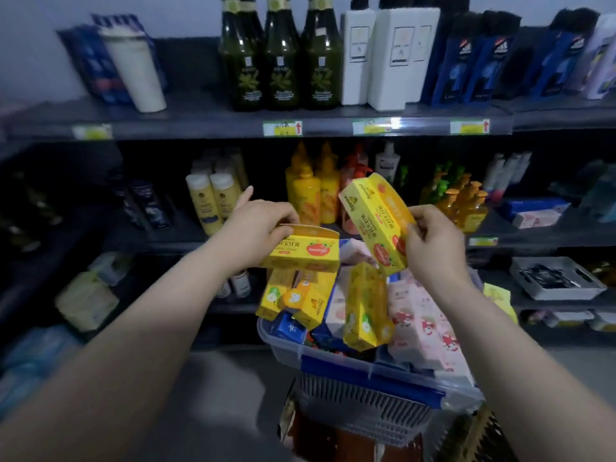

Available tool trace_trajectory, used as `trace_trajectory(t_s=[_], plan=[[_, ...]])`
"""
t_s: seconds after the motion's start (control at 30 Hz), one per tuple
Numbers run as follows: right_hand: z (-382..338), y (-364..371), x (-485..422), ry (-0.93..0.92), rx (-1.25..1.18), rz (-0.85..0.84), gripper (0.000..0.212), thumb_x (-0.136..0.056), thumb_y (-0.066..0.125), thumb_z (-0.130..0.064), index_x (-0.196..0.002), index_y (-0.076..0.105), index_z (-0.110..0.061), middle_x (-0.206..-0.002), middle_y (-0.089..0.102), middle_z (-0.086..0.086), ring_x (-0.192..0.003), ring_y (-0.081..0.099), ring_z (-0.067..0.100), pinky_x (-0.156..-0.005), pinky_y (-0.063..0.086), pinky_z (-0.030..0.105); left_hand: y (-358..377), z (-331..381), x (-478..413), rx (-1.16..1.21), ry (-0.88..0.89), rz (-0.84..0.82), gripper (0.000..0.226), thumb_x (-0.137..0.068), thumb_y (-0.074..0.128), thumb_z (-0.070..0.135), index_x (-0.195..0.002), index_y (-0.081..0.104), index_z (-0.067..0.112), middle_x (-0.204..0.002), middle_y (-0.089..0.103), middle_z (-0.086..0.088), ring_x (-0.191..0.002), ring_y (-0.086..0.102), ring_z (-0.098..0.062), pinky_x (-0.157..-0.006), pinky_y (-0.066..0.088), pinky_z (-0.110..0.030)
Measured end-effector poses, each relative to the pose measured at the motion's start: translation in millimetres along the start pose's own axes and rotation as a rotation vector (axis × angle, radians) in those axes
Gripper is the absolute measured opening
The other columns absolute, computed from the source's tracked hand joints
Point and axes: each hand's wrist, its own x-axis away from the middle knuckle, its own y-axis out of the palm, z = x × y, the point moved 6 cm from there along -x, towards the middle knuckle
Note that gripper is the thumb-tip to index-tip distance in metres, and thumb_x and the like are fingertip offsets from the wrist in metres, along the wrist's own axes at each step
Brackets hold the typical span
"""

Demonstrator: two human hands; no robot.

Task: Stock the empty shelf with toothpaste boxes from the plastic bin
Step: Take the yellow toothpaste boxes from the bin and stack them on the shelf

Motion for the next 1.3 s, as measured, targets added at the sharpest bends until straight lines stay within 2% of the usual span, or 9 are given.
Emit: trace_trajectory(t_s=[0.1, 0.2, 0.37, 0.67, 0.83, 1.0, 1.13, 1.23, 1.3], plan=[[-31.0, 35.3, -0.1, -0.082, -0.014, -0.063, 0.019, -0.095, 0.049, -0.018, -0.110, 0.059, -0.021, -0.096, 0.065, -0.001, -0.086, 0.062, 0.020, -0.068, 0.053, 0.038, -15.0, -43.1, 39.6, -0.048, -0.170, 0.057, 0.011, -0.094, 0.053, 0.019, -0.101, 0.061, 0.020, -0.097, 0.064, 0.006, -0.104, 0.056, -0.019, -0.115, 0.007, -0.043], [-69.3, 70.5, 13.0, -0.171, -0.049, -0.131, 0.020, -0.093, 0.049, -0.012, -0.108, 0.061, -0.019, -0.091, 0.061, -0.003, -0.085, 0.058, 0.021, -0.068, 0.043, 0.031, -35.9, -80.3, 90.8, -0.076, -0.312, 0.113, 0.009, -0.093, 0.053, 0.017, -0.097, 0.058, 0.023, -0.094, 0.062, 0.007, -0.100, 0.057, -0.022, -0.110, 0.022, -0.040], [-141.1, 124.5, 65.1, -0.315, -0.113, -0.312, 0.018, -0.094, 0.048, -0.012, -0.103, 0.058, -0.022, -0.088, 0.061, -0.003, -0.082, 0.061, 0.025, -0.068, 0.052, 0.044, -83.3, -129.6, 196.8, -0.141, -0.593, 0.212, 0.012, -0.091, 0.052, 0.017, -0.098, 0.058, 0.023, -0.103, 0.063, 0.002, -0.098, 0.055, -0.024, -0.072, 0.035, -0.032], [-290.3, 205.6, 233.7, -0.514, -0.248, -0.601, 0.017, -0.093, 0.047, -0.011, -0.098, 0.057, -0.025, -0.091, 0.062, -0.002, -0.088, 0.058, 0.023, -0.074, 0.051, 0.041, -178.1, -172.4, 440.5, -0.272, -0.874, 0.320, 0.011, -0.092, 0.048, 0.015, -0.097, 0.056, 0.020, -0.098, 0.061, 0.002, -0.092, 0.055, -0.023, -0.075, 0.038, -0.034], [-378.2, 232.6, 355.3, -0.586, -0.380, -0.734, 0.023, -0.093, 0.045, -0.007, -0.090, 0.055, -0.028, -0.083, 0.058, -0.008, -0.065, 0.055, -0.003, -0.048, 0.037, 0.007, -237.9, -168.1, 594.6, -0.402, -1.017, 0.375, 0.012, -0.089, 0.049, 0.019, -0.096, 0.059, 0.020, -0.098, 0.066, -0.002, -0.095, 0.058, -0.029, -0.082, 0.044, -0.040], [-453.3, 251.3, 472.4, -0.667, -0.532, -0.890, 0.021, -0.095, 0.043, -0.009, -0.093, 0.056, -0.026, -0.092, 0.061, -0.002, -0.073, 0.059, 0.008, -0.055, 0.052, 0.023, -285.7, -145.4, 728.8, -0.531, -1.167, 0.408, 0.012, -0.088, 0.055, 0.018, -0.098, 0.062, 0.019, -0.100, 0.068, -0.003, -0.098, 0.060, -0.030, -0.084, 0.044, -0.040], [-500.9, 252.4, 550.0, -0.758, -0.609, -0.983, 0.023, -0.096, 0.043, -0.006, -0.092, 0.057, -0.025, -0.089, 0.059, -0.004, -0.068, 0.058, 0.003, -0.046, 0.051, 0.017, -313.3, -120.4, 812.2, -0.592, -1.267, 0.459, 0.011, -0.088, 0.058, 0.016, -0.097, 0.064, 0.017, -0.097, 0.070, -0.004, -0.096, 0.061, -0.030, -0.082, 0.045, -0.039], [-539.3, 256.2, 609.8, -0.841, -0.641, -1.090, 0.023, -0.095, 0.043, -0.009, -0.091, 0.058, -0.026, -0.092, 0.060, -0.003, -0.078, 0.063, 0.015, -0.056, 0.057, 0.037, -333.3, -101.2, 874.4, -0.660, -1.369, 0.483, 0.011, -0.088, 0.058, 0.017, -0.097, 0.064, 0.017, -0.096, 0.070, -0.005, -0.096, 0.061, -0.032, -0.082, 0.046, -0.041], [-563.2, 257.5, 642.8, -0.927, -0.630, -1.108, 0.021, -0.094, 0.044, -0.010, -0.092, 0.058, -0.026, -0.093, 0.061, -0.003, -0.086, 0.059, 0.019, -0.067, 0.052, 0.036, -345.4, -91.6, 908.9, -0.698, -1.428, 0.496, 0.012, -0.088, 0.058, 0.016, -0.098, 0.064, 0.016, -0.097, 0.070, -0.006, -0.096, 0.061, -0.033, -0.082, 0.045, -0.040]])
